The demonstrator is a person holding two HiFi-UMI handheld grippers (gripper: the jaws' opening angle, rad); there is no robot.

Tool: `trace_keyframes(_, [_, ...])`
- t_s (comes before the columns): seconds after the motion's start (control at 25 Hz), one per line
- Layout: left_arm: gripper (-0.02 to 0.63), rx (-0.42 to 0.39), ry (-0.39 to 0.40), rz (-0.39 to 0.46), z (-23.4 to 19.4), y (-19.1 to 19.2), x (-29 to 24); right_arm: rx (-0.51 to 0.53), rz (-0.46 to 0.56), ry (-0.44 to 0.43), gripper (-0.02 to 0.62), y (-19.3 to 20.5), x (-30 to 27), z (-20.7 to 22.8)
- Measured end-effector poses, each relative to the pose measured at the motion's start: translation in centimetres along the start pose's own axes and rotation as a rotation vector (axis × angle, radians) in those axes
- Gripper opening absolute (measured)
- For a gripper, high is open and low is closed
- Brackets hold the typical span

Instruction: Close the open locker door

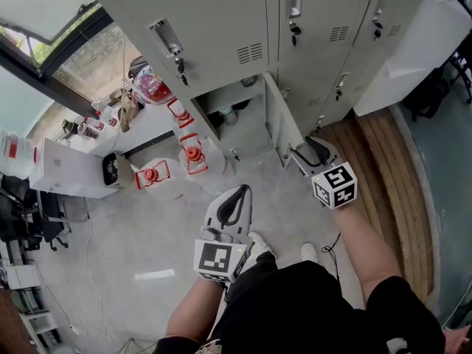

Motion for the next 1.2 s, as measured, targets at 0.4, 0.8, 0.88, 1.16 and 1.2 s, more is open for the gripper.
trace_keyframes(0.4, [0.018, 0.014, 0.005, -0.006, -1.9, 0.4, 0.4, 0.006, -0.028, 0.045, 0.198, 0.5, -2.0, -0.1])
trace_keyframes(0.8, [0.018, 0.024, -0.001, -0.006, -4.0, 1.1, 1.4, 0.001, -0.02, 0.057, 0.183, 0.2, -2.9, -1.9])
trace_keyframes(0.88, [0.018, 0.028, -0.001, -0.004, -4.3, 1.1, 1.6, -0.011, -0.021, 0.059, 0.183, 0.1, -3.1, -2.3])
trace_keyframes(1.16, [0.018, 0.038, -0.002, 0.003, -5.6, 1.3, 2.6, -0.034, -0.027, 0.062, 0.189, -0.4, -4.2, -4.3])
trace_keyframes(1.2, [0.018, 0.038, -0.004, 0.006, -5.8, 1.3, 2.8, -0.037, -0.026, 0.059, 0.19, -0.5, -4.4, -4.6])
Point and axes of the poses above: the fingertips, and each gripper's own axes: x backward along the fingers, z to its right, y out of its underside, the point moved 7 cm from there along x, backward along the fingers, and after that the axes turned 7 degrees about -z, right-handed, at the moved point
